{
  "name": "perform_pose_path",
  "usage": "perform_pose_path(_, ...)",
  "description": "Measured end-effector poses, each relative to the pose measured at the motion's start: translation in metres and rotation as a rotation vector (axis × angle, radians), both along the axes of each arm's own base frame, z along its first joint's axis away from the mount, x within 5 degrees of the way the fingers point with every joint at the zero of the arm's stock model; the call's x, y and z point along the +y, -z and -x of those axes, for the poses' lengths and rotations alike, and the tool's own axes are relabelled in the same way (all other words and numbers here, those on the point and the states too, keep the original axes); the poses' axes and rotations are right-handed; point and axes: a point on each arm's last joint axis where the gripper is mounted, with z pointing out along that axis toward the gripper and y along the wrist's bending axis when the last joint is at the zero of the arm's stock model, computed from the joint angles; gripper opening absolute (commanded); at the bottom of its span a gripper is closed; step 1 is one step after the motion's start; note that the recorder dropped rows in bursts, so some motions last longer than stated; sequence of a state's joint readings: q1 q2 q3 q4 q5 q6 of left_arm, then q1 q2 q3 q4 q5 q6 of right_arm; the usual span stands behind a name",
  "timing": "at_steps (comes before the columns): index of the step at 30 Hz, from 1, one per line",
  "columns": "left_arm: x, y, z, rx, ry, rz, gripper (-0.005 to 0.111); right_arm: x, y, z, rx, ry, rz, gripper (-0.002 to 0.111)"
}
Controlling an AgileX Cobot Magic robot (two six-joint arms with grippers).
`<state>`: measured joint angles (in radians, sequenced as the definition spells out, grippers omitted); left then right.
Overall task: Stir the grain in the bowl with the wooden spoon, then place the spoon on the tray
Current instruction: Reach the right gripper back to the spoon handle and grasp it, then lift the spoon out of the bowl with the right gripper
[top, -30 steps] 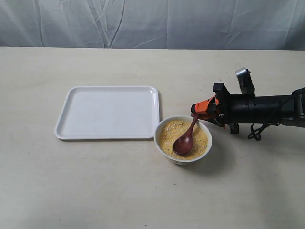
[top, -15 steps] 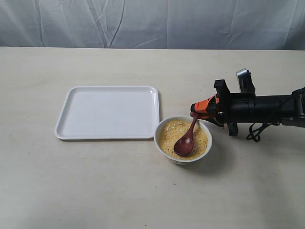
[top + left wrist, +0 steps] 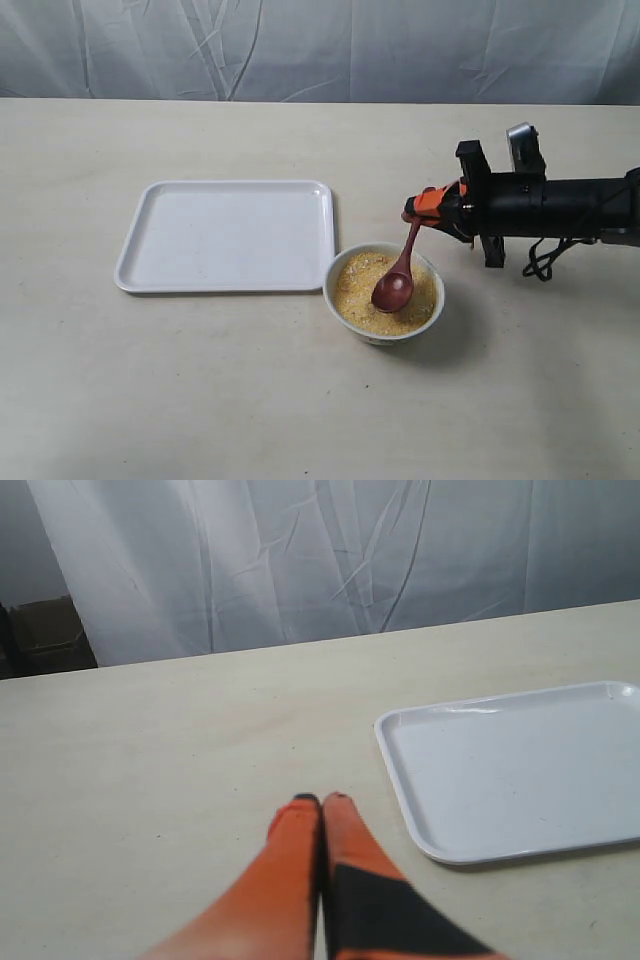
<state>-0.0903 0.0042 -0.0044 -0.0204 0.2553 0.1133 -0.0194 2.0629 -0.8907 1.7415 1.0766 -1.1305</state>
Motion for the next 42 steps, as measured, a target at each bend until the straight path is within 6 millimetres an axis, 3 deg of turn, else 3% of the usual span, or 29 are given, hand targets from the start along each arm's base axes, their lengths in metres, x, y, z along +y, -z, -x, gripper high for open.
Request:
perform_pose_path(3,0.000,0.000,0.000,0.000,0.000,0.000,0.000,0.001,-0.022,0.001,-0.061,-0.014,-0.028,-0.001)
perform_pose_path(8,0.000,0.000,0.000,0.000,0.000,0.000,0.000,0.000,-0.081,0.008,-0.296,-0.024,0.027,-0.001)
perform_pose_path(12,0.000,0.000,0.000,0.000,0.000,0.000,0.000,0.001,-0.129,0.022,-0.545,-0.006,0.176,-0.001)
perform_pose_path(15,0.000,0.000,0.000,0.000,0.000,0.000,0.000,0.011,-0.147,0.039,-0.701,-0.013,0.339,-0.001)
perform_pose_path(20,0.000,0.000,0.000,0.000,0.000,0.000,0.000,0.035,-0.149,0.064,-0.844,-0.098,0.524,-0.001)
perform_pose_path(31,0.000,0.000,0.000,0.000,0.000,0.000,0.000,0.074,-0.141,0.078,-0.961,-0.230,0.728,-0.001)
perform_pose_path(42,0.000,0.000,0.000,0.000,0.000,0.000,0.000,0.076,-0.142,0.079,-0.979,-0.238,0.754,-0.001)
